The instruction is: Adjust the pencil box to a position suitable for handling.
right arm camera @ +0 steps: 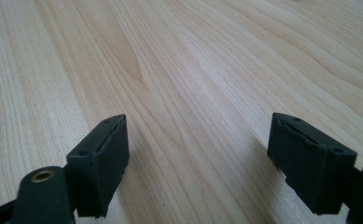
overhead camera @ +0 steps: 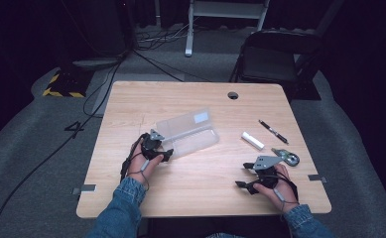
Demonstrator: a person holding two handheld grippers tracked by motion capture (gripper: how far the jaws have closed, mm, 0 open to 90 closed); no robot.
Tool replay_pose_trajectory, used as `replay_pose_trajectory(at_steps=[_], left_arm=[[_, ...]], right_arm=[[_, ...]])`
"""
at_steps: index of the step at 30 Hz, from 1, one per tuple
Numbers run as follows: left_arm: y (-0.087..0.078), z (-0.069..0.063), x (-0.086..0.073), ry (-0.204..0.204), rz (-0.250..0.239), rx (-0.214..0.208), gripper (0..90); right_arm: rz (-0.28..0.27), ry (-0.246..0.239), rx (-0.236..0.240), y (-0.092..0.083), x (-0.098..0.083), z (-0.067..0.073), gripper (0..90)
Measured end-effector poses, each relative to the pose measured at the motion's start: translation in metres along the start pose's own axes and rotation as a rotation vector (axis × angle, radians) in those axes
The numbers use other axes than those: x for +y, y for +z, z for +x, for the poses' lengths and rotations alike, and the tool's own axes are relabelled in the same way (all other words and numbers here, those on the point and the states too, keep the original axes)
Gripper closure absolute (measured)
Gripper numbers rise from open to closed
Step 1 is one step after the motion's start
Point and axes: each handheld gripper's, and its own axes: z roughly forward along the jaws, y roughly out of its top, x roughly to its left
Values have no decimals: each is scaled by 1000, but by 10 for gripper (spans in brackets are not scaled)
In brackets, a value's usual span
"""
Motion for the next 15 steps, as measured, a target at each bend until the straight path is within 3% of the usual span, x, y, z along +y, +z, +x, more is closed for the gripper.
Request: replay_pose_trajectory(at_steps=[5,15], left_arm=[[-3,-5,-2,22,17,-13,373],[-9,-20,-5,79,55,-49,371]], right_arm=[[28,21,-18,-6,0,-2,247],[-18,50,-54,-29,5,-12,250]])
